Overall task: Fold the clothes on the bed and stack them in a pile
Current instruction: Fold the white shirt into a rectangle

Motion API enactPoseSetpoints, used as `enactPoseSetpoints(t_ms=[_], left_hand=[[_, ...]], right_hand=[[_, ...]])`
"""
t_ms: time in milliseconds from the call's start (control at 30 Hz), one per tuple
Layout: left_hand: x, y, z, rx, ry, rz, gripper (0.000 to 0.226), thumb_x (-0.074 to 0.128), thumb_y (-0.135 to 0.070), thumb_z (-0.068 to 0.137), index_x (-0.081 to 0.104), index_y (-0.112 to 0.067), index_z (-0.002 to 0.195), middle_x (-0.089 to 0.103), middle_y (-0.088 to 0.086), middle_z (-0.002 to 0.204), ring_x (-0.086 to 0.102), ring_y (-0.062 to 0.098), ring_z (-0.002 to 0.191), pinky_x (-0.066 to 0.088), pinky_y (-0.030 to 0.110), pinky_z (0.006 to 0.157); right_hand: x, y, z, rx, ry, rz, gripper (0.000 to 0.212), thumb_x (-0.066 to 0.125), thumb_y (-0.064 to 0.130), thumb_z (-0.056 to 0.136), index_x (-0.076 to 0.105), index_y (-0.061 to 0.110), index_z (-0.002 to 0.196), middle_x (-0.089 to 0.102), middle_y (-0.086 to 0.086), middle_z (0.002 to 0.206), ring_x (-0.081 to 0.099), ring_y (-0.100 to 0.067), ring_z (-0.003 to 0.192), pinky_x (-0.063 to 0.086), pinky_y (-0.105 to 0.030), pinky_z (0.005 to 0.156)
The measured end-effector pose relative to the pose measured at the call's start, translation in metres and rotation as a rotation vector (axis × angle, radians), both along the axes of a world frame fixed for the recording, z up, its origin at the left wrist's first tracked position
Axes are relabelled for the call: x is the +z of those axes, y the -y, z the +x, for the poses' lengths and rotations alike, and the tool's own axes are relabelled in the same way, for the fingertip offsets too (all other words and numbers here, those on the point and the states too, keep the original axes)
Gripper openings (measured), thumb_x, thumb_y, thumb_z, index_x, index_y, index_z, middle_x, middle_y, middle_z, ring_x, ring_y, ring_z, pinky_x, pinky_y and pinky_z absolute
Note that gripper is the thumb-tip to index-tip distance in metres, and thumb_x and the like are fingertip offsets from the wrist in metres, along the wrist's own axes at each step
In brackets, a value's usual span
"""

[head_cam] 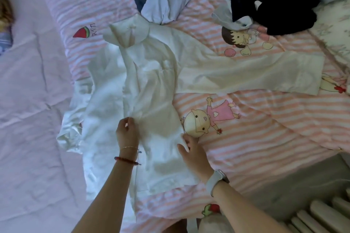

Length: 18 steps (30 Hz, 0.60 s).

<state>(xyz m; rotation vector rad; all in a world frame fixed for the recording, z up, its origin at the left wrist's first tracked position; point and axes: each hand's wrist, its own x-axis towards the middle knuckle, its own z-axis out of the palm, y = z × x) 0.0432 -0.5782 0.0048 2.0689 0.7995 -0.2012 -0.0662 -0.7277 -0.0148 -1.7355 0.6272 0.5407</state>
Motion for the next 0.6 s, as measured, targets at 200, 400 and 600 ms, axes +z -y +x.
enactPoseSetpoints(t_ms=[200, 400, 600], left_hand=[[-0.002, -0.046, -0.002, 0.007, -0.077, 0.142, 0.029, 0.039, -0.013, 0.096, 0.058, 0.006, 0.109, 0.061, 0.025, 0.106, 0.055, 0.037, 0.100, 0.042, 0.036, 0.081], [-0.007, -0.055, -0.023, -0.132, -0.163, -0.003, 0.032, 0.047, -0.024, 0.094, 0.057, -0.003, 0.116, 0.059, 0.008, 0.100, 0.054, 0.025, 0.091, 0.041, 0.030, 0.079], [-0.006, -0.064, -0.038, -0.257, -0.095, 0.136, 0.022, 0.046, -0.022, 0.091, 0.058, -0.005, 0.088, 0.053, 0.005, 0.074, 0.050, 0.026, 0.076, 0.032, 0.028, 0.062]], right_hand=[[0.025, -0.016, -0.002, -0.037, 0.287, -0.457, 0.011, 0.058, 0.002, 0.084, 0.061, 0.004, 0.094, 0.061, -0.011, 0.071, 0.054, -0.026, 0.058, 0.038, -0.033, 0.048], [0.042, -0.036, -0.020, 0.844, 0.362, -0.309, 0.026, 0.046, 0.031, 0.095, 0.057, 0.016, 0.113, 0.053, -0.001, 0.107, 0.055, -0.020, 0.094, 0.048, -0.034, 0.071], [0.015, -0.032, -0.028, 0.050, 0.116, -0.413, 0.024, 0.044, 0.022, 0.097, 0.057, 0.008, 0.112, 0.057, -0.005, 0.108, 0.058, -0.022, 0.094, 0.047, -0.032, 0.077]])
